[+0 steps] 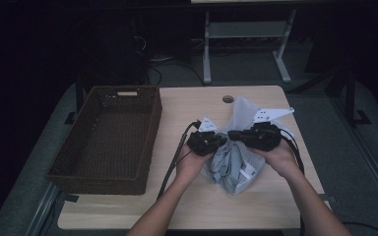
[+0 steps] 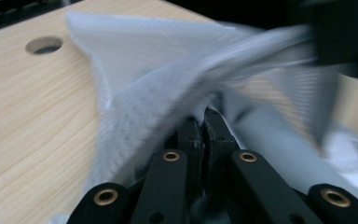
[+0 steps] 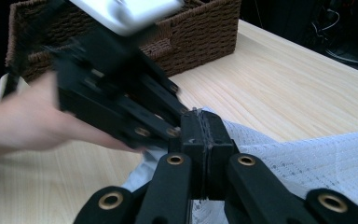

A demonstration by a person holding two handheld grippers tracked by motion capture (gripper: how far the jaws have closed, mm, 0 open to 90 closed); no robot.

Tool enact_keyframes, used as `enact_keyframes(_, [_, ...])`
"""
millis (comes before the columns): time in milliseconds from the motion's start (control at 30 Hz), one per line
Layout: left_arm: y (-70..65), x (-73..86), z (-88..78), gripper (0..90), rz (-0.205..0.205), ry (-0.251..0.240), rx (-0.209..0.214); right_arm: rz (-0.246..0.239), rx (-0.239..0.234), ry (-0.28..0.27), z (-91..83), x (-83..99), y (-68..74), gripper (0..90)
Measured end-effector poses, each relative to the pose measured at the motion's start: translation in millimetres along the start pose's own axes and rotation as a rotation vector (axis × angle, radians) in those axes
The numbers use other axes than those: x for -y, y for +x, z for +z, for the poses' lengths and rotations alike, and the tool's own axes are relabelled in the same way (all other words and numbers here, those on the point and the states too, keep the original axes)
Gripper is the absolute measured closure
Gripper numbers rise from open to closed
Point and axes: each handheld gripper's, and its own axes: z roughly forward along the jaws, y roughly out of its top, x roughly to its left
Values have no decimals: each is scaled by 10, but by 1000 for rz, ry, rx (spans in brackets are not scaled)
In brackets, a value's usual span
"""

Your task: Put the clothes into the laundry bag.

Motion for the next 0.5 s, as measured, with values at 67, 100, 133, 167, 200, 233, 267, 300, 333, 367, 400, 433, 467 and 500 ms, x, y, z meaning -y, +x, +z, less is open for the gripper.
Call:
enact_keyframes(67, [39, 49, 95, 856, -21, 14, -16, 0, 2, -2, -7, 3, -6, 887])
enact_keyframes(100, [48, 71, 124, 844, -29, 16, -17, 2, 4, -1, -10, 5, -9, 887])
enact_keyframes(133, [50, 88, 133, 827, -28, 18, -21, 3, 7, 0, -14, 8, -16, 887])
enact_keyframes(167, [47, 95, 126, 802, -24, 22, -24, 4, 8, 0, -17, 12, -23, 887])
enact_keyframes(200, [40, 93, 109, 767, -21, 23, -23, 5, 9, 1, -21, 15, -30, 887])
enact_keyframes(233, [34, 84, 79, 736, -15, 21, -20, 7, 10, 0, -24, 19, -36, 887])
enact_keyframes(267, [26, 71, 41, 703, -12, 17, -17, 8, 12, -1, -25, 21, -42, 887])
enact_keyframes(300, [17, 57, 0, 655, -10, 13, -10, 10, 12, 0, -25, 23, -47, 887])
enact_keyframes(333, [9, 42, -44, 616, -12, 14, -1, 11, 14, -1, -23, 24, -51, 887])
enact_keyframes(367, [-2, 28, -91, 585, -16, 13, 9, 11, 14, -1, -21, 24, -53, 887])
enact_keyframes(400, [-14, 16, -142, 553, -15, 9, 21, 9, 16, 0, -19, 25, -53, 887])
enact_keyframes(433, [-25, 5, -198, 528, -11, 6, 31, 10, 17, 0, -17, 25, -50, 886])
enact_keyframes(467, [-42, -5, -258, 507, -7, 4, 39, 10, 17, 2, -16, 25, -48, 887])
enact_keyframes(500, [-60, -12, -320, 493, -1, 0, 43, 9, 18, 2, -13, 25, -48, 887])
